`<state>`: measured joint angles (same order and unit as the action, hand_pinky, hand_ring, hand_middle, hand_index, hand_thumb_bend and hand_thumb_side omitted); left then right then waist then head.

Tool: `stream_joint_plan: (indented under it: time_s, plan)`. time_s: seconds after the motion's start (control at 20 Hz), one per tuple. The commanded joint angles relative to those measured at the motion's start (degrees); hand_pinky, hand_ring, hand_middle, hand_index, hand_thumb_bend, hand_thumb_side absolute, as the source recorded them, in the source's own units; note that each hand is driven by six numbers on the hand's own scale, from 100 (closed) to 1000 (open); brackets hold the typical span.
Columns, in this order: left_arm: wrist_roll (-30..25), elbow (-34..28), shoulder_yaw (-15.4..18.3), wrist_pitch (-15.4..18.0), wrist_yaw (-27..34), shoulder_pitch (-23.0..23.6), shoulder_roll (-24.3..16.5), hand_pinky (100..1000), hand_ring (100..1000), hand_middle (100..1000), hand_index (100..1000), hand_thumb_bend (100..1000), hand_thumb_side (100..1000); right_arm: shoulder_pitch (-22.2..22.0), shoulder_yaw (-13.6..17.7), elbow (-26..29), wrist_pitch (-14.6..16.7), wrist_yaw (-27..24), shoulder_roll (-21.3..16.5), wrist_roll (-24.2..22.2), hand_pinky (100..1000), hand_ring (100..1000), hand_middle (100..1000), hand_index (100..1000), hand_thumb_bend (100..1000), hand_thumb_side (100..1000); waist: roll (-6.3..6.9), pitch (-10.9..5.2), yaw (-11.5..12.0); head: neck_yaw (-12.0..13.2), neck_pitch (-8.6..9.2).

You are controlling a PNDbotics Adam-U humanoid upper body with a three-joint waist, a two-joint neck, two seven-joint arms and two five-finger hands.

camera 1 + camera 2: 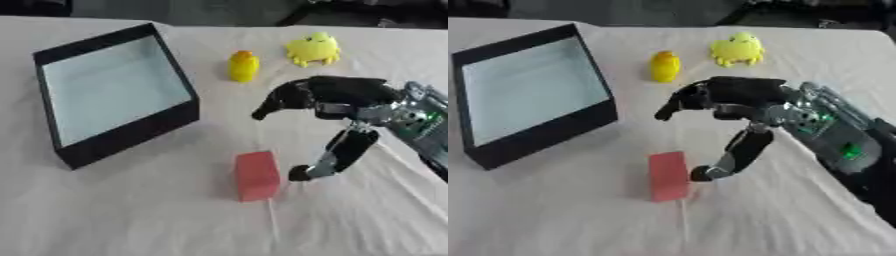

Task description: Pick up objects on the table and place them in the box.

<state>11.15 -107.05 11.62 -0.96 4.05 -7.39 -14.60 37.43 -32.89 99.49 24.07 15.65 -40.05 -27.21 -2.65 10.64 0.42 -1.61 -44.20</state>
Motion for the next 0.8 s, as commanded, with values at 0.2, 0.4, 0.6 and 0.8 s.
stream_joint_plan:
  time_s: [0.2,0.4,0.6,0.8]
  plan:
    - [-0.6,-0.6,-0.1,0.1,0.1,-0.2,-1.4,866,748,775,801,161,869,1.2,0.1,-0.1,2.3,0.2,0.4,-1.8,907,817,735,892,440,346,0.41,-0.41,-0.1,0.0,0.08]
    - [-0.9,-0.6,-0.1,0.2,0.1,-0.3,-1.7,867,749,776,802,160,870,2.9,-1.0,-1.4,4.1,-1.1,1.4,-4.5,913,819,733,897,374,384,0.58,-0.32,0.0,0.2,0.08]
    - [-1.1,-0.6,-0.1,0.1,0.1,-0.3,-1.6,868,749,777,802,161,873,3.0,-1.2,-2.7,4.0,-1.8,1.9,-6.6,914,816,729,898,401,370,0.65,-0.03,0.2,0.3,0.08]
    - [-1.5,-0.6,-0.2,0.1,0.0,-0.4,-1.5,869,749,778,803,168,878,3.0,-1.8,-3.6,3.5,-1.8,2.8,-8.6,919,819,729,906,362,366,0.72,0.19,0.4,0.2,0.08]
